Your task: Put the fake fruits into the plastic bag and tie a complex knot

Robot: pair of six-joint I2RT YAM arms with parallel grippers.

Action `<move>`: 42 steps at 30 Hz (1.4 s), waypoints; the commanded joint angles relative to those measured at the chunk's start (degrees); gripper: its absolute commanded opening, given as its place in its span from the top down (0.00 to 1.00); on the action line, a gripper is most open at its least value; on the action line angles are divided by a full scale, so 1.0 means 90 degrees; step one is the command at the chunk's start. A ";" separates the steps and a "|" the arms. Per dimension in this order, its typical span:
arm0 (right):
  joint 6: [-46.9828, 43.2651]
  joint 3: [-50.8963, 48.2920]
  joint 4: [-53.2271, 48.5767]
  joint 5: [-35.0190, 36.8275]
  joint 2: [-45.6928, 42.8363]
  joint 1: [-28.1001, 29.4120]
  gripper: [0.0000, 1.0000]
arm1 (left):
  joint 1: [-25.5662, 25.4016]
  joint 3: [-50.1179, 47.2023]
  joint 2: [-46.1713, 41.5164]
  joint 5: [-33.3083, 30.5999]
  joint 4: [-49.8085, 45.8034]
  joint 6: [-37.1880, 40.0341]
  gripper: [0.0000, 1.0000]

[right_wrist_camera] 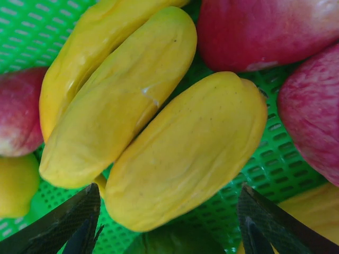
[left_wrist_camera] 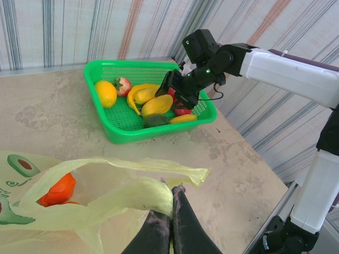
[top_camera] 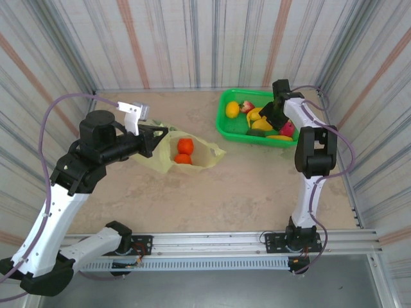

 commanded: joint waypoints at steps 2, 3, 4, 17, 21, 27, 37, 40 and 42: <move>0.0580 0.0315 0.0063 -0.0235 0.0473 -0.0112 0.28 | 0.0021 0.0009 -0.0138 0.0037 -0.0029 0.0189 1.00; 0.0581 0.0381 0.0024 -0.0227 0.0573 -0.0116 0.28 | 0.0020 0.0020 -0.0126 0.0037 -0.0029 0.0189 1.00; 0.0590 0.0440 -0.0017 -0.0248 0.0686 -0.0133 0.29 | 0.0019 0.0030 -0.0118 0.0036 -0.0038 0.0191 1.00; 0.0805 -0.0042 0.0705 -0.0726 0.0036 -0.0262 0.62 | 0.0019 0.0149 -0.0120 -0.0172 -0.0193 0.0256 1.00; 0.0708 -0.0317 0.0947 -0.0956 -0.0653 -0.0302 0.63 | 0.0020 0.0262 -0.0137 -0.0282 -0.0291 0.0311 1.00; 0.0417 -0.0989 0.1460 -0.1209 -0.1850 -0.0232 0.64 | 0.0019 0.0344 -0.0132 -0.0317 -0.0370 0.0294 1.00; -0.0822 -0.1718 0.2277 -0.1611 -0.3809 0.0770 0.67 | 0.0020 0.0218 -0.0208 -0.0392 -0.0455 0.0218 1.00; -0.1474 -0.1922 0.2607 -0.1688 -0.4296 0.1561 0.66 | 0.0019 0.0225 -0.0217 -0.0431 -0.0492 0.0220 1.00; -0.2008 -0.1975 0.2614 -0.1528 -0.4540 0.2202 0.65 | 0.0022 0.0238 -0.0228 -0.0454 -0.0523 0.0228 1.00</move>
